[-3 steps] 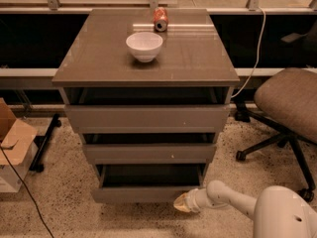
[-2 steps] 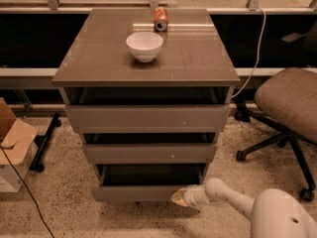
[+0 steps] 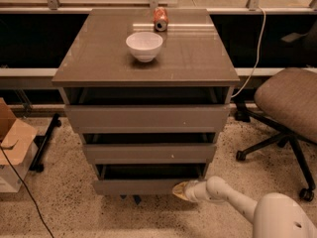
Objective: Close bottom drawer
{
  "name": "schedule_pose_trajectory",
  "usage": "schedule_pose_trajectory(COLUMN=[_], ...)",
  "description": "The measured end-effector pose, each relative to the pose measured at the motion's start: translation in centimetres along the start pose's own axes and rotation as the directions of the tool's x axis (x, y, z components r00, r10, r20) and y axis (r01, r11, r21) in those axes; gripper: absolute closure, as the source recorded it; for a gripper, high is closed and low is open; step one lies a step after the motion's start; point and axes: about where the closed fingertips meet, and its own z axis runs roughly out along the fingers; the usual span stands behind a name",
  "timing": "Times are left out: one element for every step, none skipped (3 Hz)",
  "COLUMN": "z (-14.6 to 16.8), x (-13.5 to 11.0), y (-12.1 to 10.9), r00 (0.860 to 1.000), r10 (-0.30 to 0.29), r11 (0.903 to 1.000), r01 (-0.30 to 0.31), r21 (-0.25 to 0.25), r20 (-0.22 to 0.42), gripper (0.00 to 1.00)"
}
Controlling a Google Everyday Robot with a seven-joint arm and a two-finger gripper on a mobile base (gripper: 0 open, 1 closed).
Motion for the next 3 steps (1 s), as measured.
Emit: schedule_pose_trajectory(z=[0.21,0.40,0.59], x=[-0.10,-0.16,-0.22], y=[0.16,0.35,0.54], r00=[1.000,1.000,1.000], r10=[-0.001,0.000,0.000], r11=[1.0000,1.0000,1.0000], r01=[0.001,0.000,0.000], r21=[-0.003,-0.006,-0.010], r20=[0.002,0.003,0.004], gripper=[0.58,0.35,0.11])
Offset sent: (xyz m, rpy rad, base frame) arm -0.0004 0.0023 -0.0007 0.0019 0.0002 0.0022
